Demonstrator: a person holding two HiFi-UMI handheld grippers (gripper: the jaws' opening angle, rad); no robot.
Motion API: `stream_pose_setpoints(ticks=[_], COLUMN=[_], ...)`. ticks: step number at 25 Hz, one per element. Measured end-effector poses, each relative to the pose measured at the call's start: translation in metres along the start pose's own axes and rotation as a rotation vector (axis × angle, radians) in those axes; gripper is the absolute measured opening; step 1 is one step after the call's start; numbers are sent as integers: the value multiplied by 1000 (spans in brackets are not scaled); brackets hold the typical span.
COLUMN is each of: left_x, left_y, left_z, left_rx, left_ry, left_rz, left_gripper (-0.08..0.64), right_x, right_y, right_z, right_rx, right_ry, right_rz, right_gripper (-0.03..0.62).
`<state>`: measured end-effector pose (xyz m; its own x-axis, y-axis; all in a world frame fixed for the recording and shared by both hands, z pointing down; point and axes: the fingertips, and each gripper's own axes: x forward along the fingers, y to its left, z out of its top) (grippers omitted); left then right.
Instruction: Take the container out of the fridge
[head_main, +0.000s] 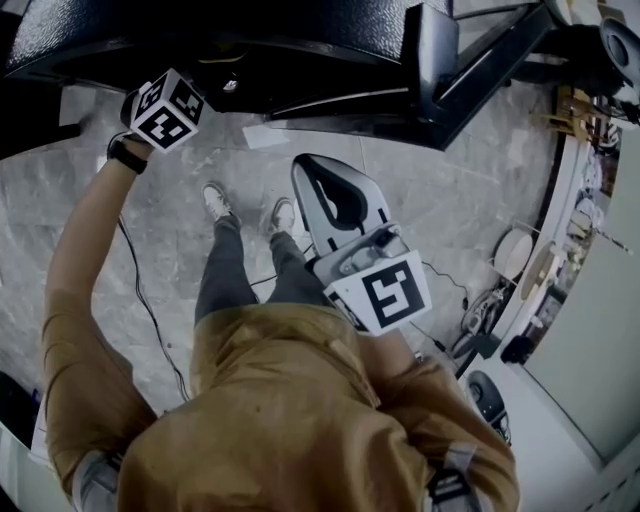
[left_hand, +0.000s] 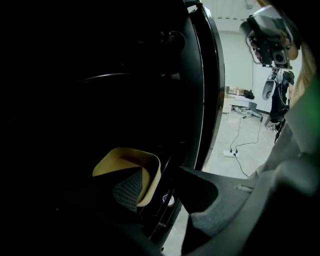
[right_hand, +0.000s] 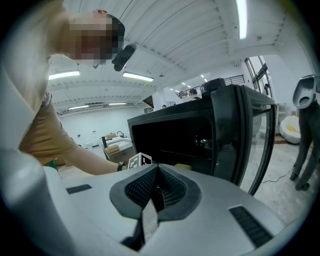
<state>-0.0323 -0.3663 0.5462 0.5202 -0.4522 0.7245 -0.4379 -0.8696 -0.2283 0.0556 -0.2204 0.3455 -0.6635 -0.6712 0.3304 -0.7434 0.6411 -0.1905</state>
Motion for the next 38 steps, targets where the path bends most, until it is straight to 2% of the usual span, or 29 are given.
stream_pose_setpoints(ticks=[2, 6, 12, 17, 22, 26, 38], left_x=[3, 6, 13, 32, 37, 38, 41], left_y=[1, 5, 7, 3, 4, 7, 3], left_z=[-6, -15, 1, -21, -33, -26, -35], left_rx=[13, 49, 156, 230, 247, 245, 245], left_ry=[15, 42, 108, 152, 207, 216, 240], left_rz=[1, 5, 3, -14, -23, -30, -33], left_gripper=[178, 178, 178, 178, 176, 163, 70], right_x=[5, 11, 5, 19, 19, 15, 10], right_y=[4, 12, 7, 8, 10, 6, 9], right_z=[0, -10, 6, -3, -1, 8, -1], right_rx=[13, -19, -23, -10, -2, 8, 0], right_ry=[-11, 13, 18, -1, -7, -15, -22], right_rz=[-6, 21, 29, 4, -11, -16, -29], right_gripper=[0, 0, 0, 0, 0, 0, 0])
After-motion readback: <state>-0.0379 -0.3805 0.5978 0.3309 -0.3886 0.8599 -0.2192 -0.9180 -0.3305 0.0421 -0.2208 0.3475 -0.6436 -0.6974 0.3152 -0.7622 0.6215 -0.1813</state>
